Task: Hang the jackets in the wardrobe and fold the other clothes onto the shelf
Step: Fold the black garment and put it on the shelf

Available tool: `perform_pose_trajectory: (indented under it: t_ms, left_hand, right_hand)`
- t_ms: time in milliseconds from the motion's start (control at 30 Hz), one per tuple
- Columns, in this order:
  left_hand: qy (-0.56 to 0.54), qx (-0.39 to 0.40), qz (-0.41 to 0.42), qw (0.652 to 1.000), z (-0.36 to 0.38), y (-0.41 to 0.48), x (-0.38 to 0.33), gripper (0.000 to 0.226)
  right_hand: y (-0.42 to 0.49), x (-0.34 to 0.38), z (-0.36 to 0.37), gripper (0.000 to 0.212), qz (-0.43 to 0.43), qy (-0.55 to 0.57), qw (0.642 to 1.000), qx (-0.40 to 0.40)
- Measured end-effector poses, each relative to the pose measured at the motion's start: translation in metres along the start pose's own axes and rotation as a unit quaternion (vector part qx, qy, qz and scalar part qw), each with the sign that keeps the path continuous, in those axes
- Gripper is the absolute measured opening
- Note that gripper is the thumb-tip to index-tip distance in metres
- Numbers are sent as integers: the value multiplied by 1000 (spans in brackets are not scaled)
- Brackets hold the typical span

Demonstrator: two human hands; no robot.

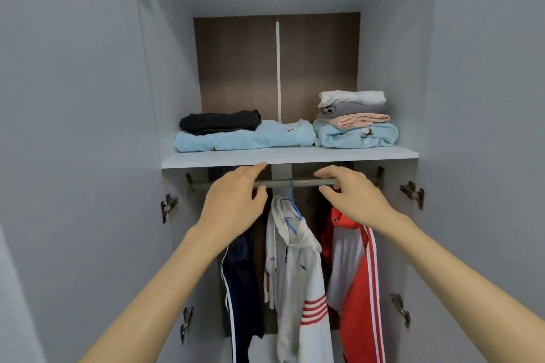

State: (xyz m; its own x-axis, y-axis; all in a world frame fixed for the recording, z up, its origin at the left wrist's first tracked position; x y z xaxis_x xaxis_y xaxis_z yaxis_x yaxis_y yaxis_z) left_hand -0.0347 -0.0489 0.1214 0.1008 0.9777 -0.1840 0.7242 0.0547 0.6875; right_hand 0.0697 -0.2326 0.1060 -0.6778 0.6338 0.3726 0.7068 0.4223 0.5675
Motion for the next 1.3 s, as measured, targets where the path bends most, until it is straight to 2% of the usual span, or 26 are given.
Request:
perform_pose_trajectory:
  t_ms: [167,333,667,1000,1300]
  left_hand:
    - [-51,50,22,997,-3,-46,-31,49]
    - [-109,66,51,991,-3,-92,-79,46]
    - [-168,161,116,966,23,-207,-204,45]
    - [-209,267,175,924,43,-349,-375,42]
    - [-252,340,224,878,67,-455,-468,41]
  right_hand:
    - [-85,6,-15,33,77,-23,997,10]
    - [-174,6,-47,31,128,-33,991,20]
    - [-356,-9,-113,30,236,-2,972,18]
    - [-587,-44,-193,29,366,-49,929,-6]
    - [-757,-61,-215,28,474,-35,878,-49]
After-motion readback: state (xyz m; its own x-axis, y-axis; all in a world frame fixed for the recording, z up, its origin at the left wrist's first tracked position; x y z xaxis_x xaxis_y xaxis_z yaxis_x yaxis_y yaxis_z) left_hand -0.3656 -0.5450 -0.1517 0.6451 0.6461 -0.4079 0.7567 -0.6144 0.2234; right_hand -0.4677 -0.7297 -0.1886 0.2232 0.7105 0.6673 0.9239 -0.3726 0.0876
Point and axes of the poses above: each hand's wrist, its own y-axis towards the middle knuckle, its own z-axis out of the palm, x = y × z, the point moved 8 cm from there along y, towards the middle knuckle, and after that the axes turned 1 degree about z, right-handed, at the moved point
